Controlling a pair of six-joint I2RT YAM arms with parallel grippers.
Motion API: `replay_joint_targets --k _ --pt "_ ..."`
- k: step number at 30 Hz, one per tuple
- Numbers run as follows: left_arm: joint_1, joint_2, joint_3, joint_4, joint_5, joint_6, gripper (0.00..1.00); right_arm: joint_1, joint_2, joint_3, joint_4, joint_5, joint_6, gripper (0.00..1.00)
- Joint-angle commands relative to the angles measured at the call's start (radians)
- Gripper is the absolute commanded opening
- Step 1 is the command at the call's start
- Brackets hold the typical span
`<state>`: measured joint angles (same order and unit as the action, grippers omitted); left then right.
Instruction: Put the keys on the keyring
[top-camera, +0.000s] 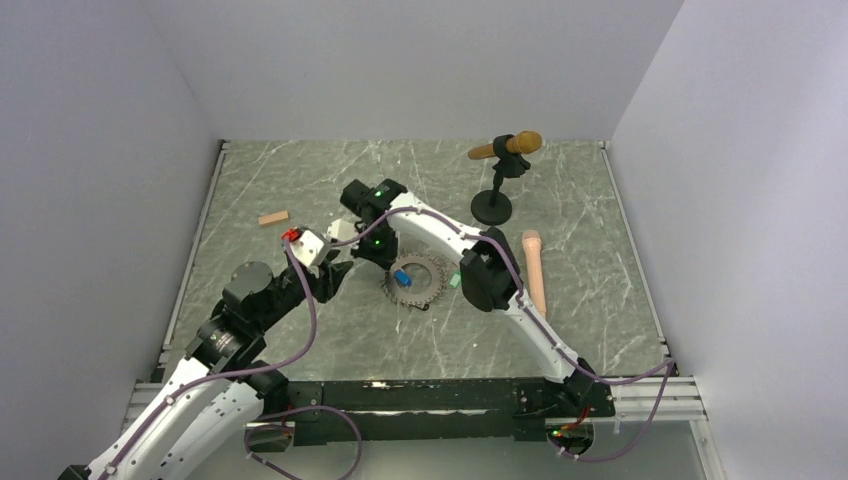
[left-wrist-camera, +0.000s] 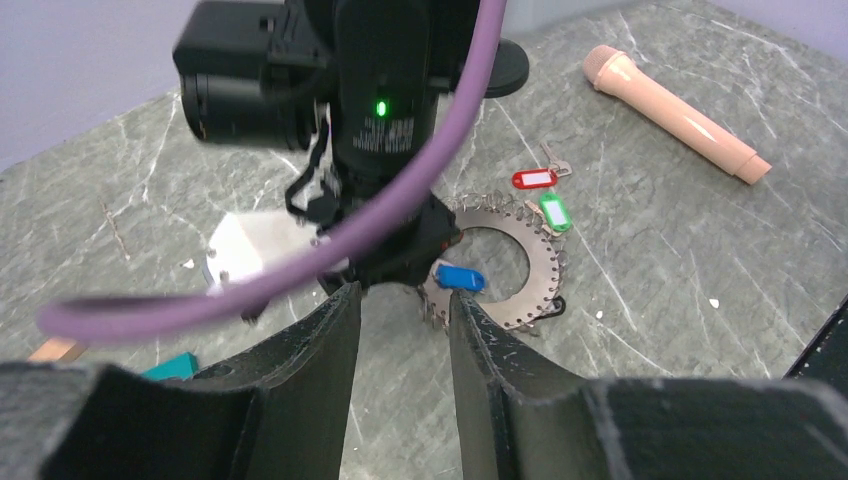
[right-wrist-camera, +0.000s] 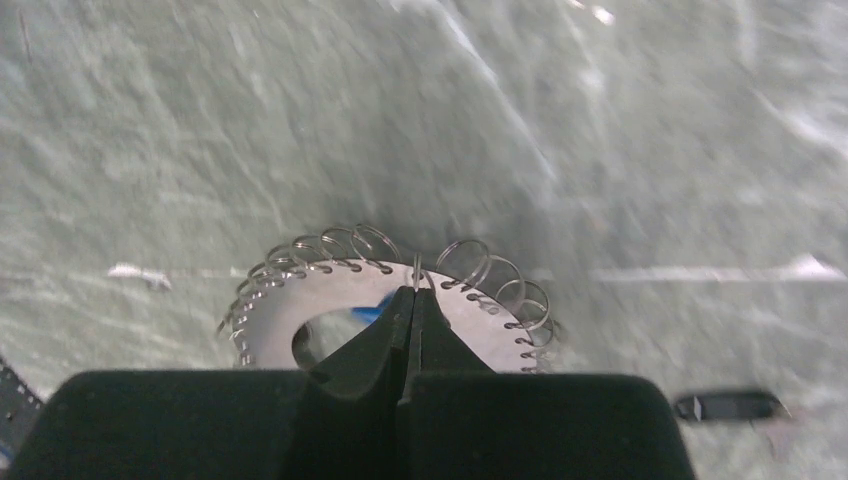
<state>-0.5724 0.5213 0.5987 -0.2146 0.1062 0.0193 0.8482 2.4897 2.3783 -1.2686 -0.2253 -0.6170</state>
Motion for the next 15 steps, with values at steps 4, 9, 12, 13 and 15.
replay_joint_targets --k 4,9,12,13,15 --pt "0.004 -0.044 -0.023 -0.027 -0.042 0.000 0.43 0.038 0.012 0.085 0.073 0.072 0.052 0.00" --pt "0.004 -0.054 -0.025 -0.033 -0.041 -0.006 0.43 0.053 0.000 0.106 0.135 0.038 0.078 0.09" --pt "0.003 -0.063 -0.026 -0.037 -0.041 -0.012 0.43 0.054 -0.011 0.117 0.141 -0.016 0.093 0.15" --pt "0.004 -0.066 -0.027 -0.037 -0.043 -0.012 0.43 0.055 -0.019 0.116 0.138 -0.035 0.096 0.17" --pt "0.003 -0.071 -0.029 -0.036 -0.043 -0.012 0.43 0.049 -0.041 0.103 0.138 -0.080 0.103 0.21"
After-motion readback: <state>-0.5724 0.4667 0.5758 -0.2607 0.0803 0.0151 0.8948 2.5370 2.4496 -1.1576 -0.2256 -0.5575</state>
